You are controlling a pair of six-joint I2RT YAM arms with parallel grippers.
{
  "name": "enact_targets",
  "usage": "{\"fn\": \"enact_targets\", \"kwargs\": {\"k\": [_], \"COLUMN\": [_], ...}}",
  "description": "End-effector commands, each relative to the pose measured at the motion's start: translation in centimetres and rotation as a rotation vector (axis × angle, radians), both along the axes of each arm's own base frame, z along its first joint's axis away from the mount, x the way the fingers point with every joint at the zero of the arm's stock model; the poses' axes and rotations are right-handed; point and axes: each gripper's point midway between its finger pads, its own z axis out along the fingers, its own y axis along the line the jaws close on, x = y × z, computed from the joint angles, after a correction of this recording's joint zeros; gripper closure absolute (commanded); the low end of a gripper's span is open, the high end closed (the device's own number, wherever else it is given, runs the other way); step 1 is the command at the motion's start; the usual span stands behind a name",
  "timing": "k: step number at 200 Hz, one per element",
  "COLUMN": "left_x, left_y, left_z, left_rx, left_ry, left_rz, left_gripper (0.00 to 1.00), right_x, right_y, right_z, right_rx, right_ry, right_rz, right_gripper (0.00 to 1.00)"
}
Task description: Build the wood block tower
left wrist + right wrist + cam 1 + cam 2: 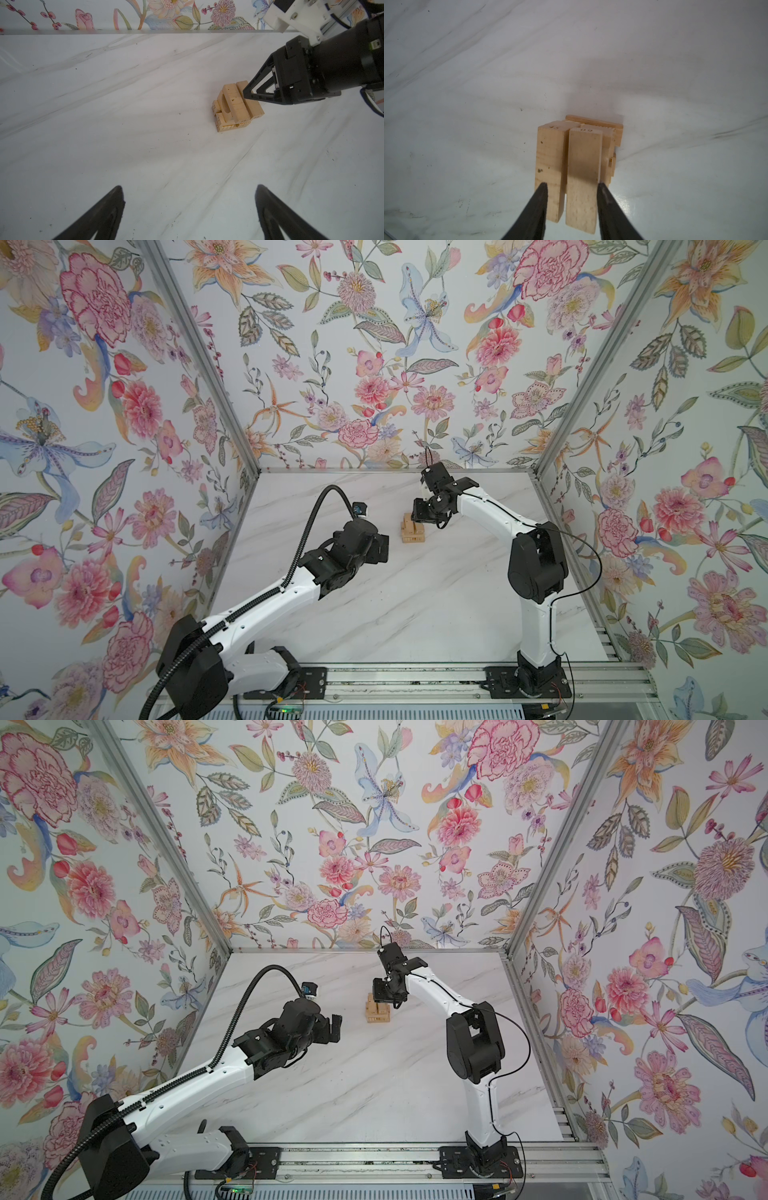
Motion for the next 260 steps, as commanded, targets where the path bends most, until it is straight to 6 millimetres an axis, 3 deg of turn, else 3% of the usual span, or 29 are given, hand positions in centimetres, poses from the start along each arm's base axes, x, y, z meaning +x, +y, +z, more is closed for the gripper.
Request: {"fn": "enact_targets", "kwargs": {"k": [1,16,37,51,55,95,136,185,211,243,260], "left_x": [-0.2,-0.2,-0.1,-0.1,-0.1,-0.8,-2.0,-3.9,-4.1,-3.2,-2.4], "left_y": [1.3,1.4,1.8,2.6,2.8,6.4,10.7,13.6,15.4,15.9,16.1], "left_z": [0.1,0.5,1.2,1.8,2.0,4.1,6.3,6.5,6.0,4.3,3.1], "left_rx": [0.015,0.017,0.037,0.063,0.073,0.134,0.143,0.125,0.185,0.302,0.333], "left_ry": [-0.005,-0.016,-0.042,-0.066,-0.075,-0.179,-0.336,-0.532,-0.563,-0.564,-0.557], "left_rz": [0.023,0.020,0.021,0.042,0.045,0.145,0.289,0.333,0.427,0.476,0.489], "left_gripper": [0.01,0.01,0.01,0.01,0.01,0.01,0.01,0.01,0.01,0.01,0.01], "right_x": [-0.3,-0.3,-0.8,-1.4,-1.6,-4.7,-8.7,-11.5,-12.0,-11.6,-11.2], "right_y": [-0.9,-1.1,-1.9,-2.9,-3.3,-7.6,-13.7,-20.2,-22.0,-23.5,-23.0], "right_z": [3.1,4.4,6.4,7.5,7.7,8.1,6.0,4.6,4.6,4.5,3.4], "right_rx": [0.016,0.025,0.020,0.006,0.002,-0.073,-0.166,-0.219,-0.218,-0.218,-0.219], "right_ry": [-0.041,-0.067,-0.116,-0.145,-0.152,-0.184,-0.203,-0.301,-0.383,-0.464,-0.484], "right_rz": [-0.023,-0.022,-0.020,-0.027,-0.030,-0.071,-0.165,-0.290,-0.345,-0.391,-0.316], "right_gripper": [0.57,0.48,0.18,0.08,0.00,0.01,0.01,0.01,0.01,0.01,0.01]}}
